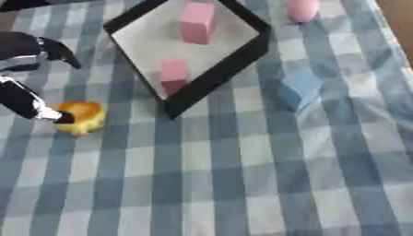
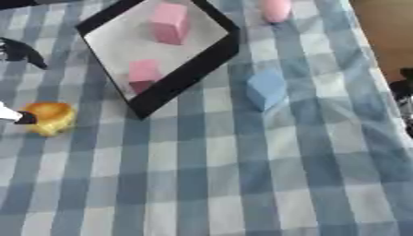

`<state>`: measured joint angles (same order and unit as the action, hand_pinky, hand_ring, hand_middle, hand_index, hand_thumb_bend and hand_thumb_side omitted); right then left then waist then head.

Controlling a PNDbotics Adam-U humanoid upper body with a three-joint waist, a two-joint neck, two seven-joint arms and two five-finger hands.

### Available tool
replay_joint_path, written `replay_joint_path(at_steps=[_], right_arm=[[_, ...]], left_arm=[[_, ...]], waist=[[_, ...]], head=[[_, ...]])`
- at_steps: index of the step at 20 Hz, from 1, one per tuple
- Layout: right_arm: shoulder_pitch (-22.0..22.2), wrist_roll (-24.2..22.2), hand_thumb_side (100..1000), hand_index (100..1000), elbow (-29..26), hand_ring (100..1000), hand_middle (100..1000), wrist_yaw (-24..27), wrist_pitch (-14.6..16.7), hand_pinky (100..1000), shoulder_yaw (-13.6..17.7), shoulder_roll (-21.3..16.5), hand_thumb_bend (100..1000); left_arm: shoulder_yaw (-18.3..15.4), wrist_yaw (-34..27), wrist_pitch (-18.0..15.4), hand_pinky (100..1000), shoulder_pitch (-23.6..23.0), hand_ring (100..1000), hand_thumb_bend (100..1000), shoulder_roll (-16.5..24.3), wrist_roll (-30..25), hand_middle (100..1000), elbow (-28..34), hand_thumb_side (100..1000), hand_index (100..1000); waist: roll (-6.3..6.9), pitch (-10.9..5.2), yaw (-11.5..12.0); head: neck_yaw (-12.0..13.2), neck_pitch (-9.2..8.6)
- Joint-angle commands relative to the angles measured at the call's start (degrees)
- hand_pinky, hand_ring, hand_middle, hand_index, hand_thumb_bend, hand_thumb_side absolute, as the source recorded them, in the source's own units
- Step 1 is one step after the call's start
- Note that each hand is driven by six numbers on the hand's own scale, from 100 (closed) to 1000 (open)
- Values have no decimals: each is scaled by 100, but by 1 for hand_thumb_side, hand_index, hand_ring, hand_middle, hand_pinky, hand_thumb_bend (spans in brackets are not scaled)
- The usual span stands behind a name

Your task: Pick up objects on the table and place them in the box.

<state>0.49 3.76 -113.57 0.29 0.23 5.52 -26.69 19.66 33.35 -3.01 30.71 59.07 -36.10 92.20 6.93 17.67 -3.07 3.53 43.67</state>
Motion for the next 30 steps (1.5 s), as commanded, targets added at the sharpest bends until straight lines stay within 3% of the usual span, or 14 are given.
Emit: replay_joint_path(at_steps=[1,9,15,19,23,30], right_arm=[[-44,-6,609,796,-103,776,638,-31,-16,836,1,-43,100],[-50,-24,616,796,-103,775,635,-62,-50,836,-14,-17,100],[-28,-15,624,795,-103,774,635,-103,-84,835,-22,7,100],[-30,-2,623,795,-103,774,635,-115,-92,835,-22,22,100],[-34,12,621,795,-103,774,635,-108,-89,835,-16,26,100],[-30,12,616,795,-103,773,635,-83,-81,835,-9,12,100]], left_arm=[[78,134,-137,864,164,890,641,-28,-107,848,-310,592,891],[256,191,-410,860,266,890,647,-197,-542,848,-667,601,891],[240,347,-555,850,304,882,632,-208,-836,832,-675,448,876],[268,291,-536,815,337,837,551,-266,-819,790,-711,353,848],[312,304,-451,762,372,761,452,-329,-690,719,-749,100,783],[264,133,-217,722,395,696,219,-364,-183,638,-595,106,699]], waist=[[-37,-146,-6],[-18,-129,-22],[-7,-123,-9],[-4,-116,-20],[1,-112,-33],[-6,-126,-20]], head=[[37,-14],[50,-10],[78,-7],[90,-2],[92,4],[87,4]])
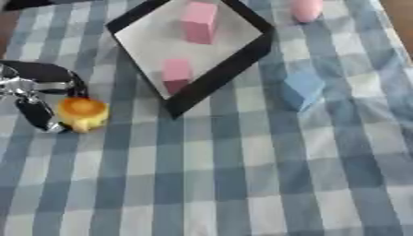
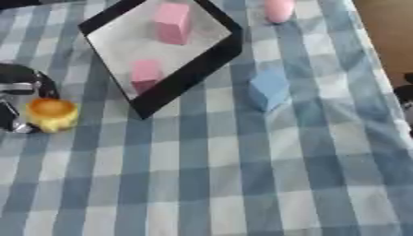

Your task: Pick up objects on the table and place them in the box.

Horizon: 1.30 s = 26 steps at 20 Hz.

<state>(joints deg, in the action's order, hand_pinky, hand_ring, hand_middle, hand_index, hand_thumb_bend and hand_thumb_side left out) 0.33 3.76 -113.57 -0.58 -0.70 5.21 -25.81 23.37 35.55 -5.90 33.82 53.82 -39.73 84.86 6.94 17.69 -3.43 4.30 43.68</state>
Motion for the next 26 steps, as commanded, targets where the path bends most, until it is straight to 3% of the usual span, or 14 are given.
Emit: replay_joint_path(at_steps=[1,4,9,14,19,22,26], right_arm=[[-9,8,615,795,-103,773,636,4,14,835,23,-79,100],[16,10,612,795,-103,773,636,-4,27,835,30,-85,100],[61,23,607,795,-103,773,636,-23,48,835,39,-108,100],[93,23,599,795,-103,772,636,-3,79,835,38,-154,100],[91,9,583,795,-103,773,637,77,147,835,31,-209,100],[70,7,578,795,-103,772,637,153,207,834,35,-233,100],[21,-5,573,795,-103,772,637,241,270,834,26,-253,100]], left_arm=[[-153,-156,93,719,75,691,190,180,239,630,244,113,691],[-370,-470,152,718,33,682,127,327,323,616,751,126,682],[-774,-1039,252,721,165,681,116,693,269,613,1809,118,680],[-1008,-1347,380,722,854,677,141,659,205,608,2391,100,676],[-888,-1325,518,717,1961,655,100,-171,191,583,1928,100,665],[-708,-1075,459,715,2531,653,100,-825,172,581,1306,100,664],[-520,-505,258,712,2952,650,100,-1563,278,577,310,100,662]], waist=[[-10,-130,22],[-16,-138,49],[-9,-163,95],[0,-213,122],[-15,-277,96],[-30,-294,60],[-46,-290,-10]], head=[[1,-2],[-23,-2],[-105,10],[-181,37],[-224,18],[-269,-33],[-260,-137]])
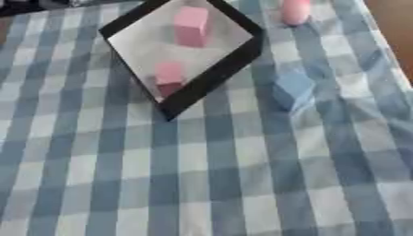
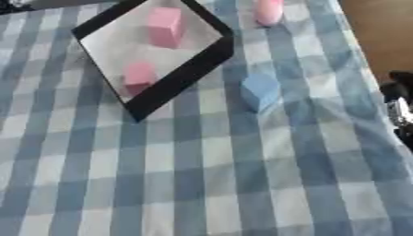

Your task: Pick up objects on the table and place them in the box.

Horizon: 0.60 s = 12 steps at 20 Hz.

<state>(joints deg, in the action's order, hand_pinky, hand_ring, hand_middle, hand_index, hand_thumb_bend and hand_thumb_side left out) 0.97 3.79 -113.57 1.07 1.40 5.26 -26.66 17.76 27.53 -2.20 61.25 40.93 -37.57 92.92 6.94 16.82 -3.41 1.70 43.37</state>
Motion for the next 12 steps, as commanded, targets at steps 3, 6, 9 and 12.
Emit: replay_joint_path(at_steps=[3,6,9,12], right_arm=[[-68,-21,570,794,-103,772,637,114,93,834,10,-177,100],[-109,-37,567,794,-103,772,637,161,117,834,-4,-184,100],[-151,-51,559,794,-103,772,637,220,170,834,-10,-205,100],[-192,-62,555,794,-103,771,637,287,229,833,-15,-235,100]], left_arm=[[100,762,-321,710,392,654,100,-707,239,582,-1263,100,664],[85,1282,-539,709,490,655,100,-1114,489,587,-2067,103,668],[52,1715,-774,710,513,662,100,-1400,682,597,-2743,100,675],[-5,2105,-945,715,481,673,135,-1611,806,610,-3296,100,685]], waist=[[-62,-198,-57],[-82,-194,-104],[-101,-189,-147],[-113,-185,-183]], head=[[38,-174],[90,-230],[124,-262],[144,-272]])
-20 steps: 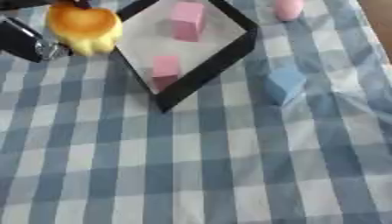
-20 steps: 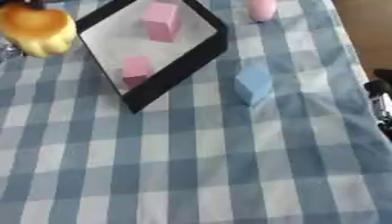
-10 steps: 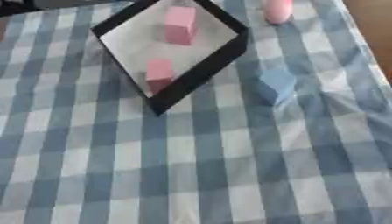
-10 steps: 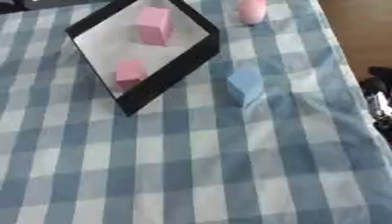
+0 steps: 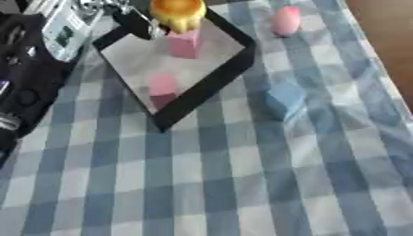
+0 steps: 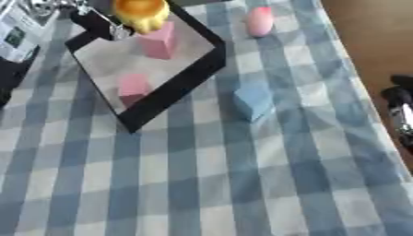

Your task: Pick up objects on the table and place them in the box.

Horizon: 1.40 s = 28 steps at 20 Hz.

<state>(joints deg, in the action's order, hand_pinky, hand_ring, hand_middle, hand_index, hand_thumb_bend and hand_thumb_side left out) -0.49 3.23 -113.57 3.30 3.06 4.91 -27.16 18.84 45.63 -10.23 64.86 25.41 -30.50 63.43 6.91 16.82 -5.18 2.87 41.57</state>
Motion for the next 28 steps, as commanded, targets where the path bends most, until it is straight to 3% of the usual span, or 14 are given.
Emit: replay_joint_path(at_steps=[1,3,4,9,13,14,16,19,20,23,28], right_arm=[[-56,-8,553,794,-103,771,637,85,78,833,21,-191,100],[-67,-7,554,794,-103,771,637,113,99,833,22,-199,100],[-72,-5,552,794,-103,771,636,122,100,833,21,-200,100],[-78,-2,554,794,-103,771,636,130,91,833,19,-198,100],[-55,2,555,793,-103,770,636,113,84,833,18,-199,100],[-50,1,555,793,-103,770,636,108,78,833,14,-197,100],[-34,-2,555,793,-103,770,636,92,69,833,11,-196,100],[-2,18,552,793,-103,770,636,67,71,833,23,-203,100],[10,27,551,793,-103,770,636,61,78,832,29,-211,100],[56,55,547,793,-103,770,636,44,102,832,48,-238,100],[91,81,542,793,-103,770,636,58,139,832,56,-265,100]], left_arm=[[-135,401,-202,718,104,678,141,-113,122,615,-498,103,689],[-175,570,-291,725,63,689,164,-204,146,626,-755,102,698],[-187,671,-335,737,46,707,217,-243,156,646,-860,100,714],[-212,1060,-548,787,4,782,286,-334,22,739,-1160,100,838],[-287,1170,-518,871,-34,874,401,-328,0,833,-1148,535,941],[-311,1171,-475,876,-45,877,408,-321,52,835,-1098,559,944],[-365,1083,-387,874,-71,873,361,-281,143,828,-903,537,942],[-476,599,-232,870,-129,861,178,-135,134,808,-386,452,935],[-512,349,-164,868,-158,857,132,-55,86,803,-163,462,934],[-559,-403,38,872,-250,862,100,185,-169,811,438,483,957],[-695,-1300,383,863,-395,847,100,508,-527,778,1096,369,927]], waist=[[-113,-182,-13],[-113,-177,-21],[-113,-174,-23],[-118,-172,-20],[-124,-181,-2],[-126,-184,3],[-129,-190,14],[-124,-204,46],[-122,-211,59],[-122,-230,100],[-148,-264,167]], head=[[28,-96],[26,-93],[32,-90],[43,-79],[39,-59],[39,-53],[35,-44],[9,-7],[-4,10],[-44,51],[-93,88]])
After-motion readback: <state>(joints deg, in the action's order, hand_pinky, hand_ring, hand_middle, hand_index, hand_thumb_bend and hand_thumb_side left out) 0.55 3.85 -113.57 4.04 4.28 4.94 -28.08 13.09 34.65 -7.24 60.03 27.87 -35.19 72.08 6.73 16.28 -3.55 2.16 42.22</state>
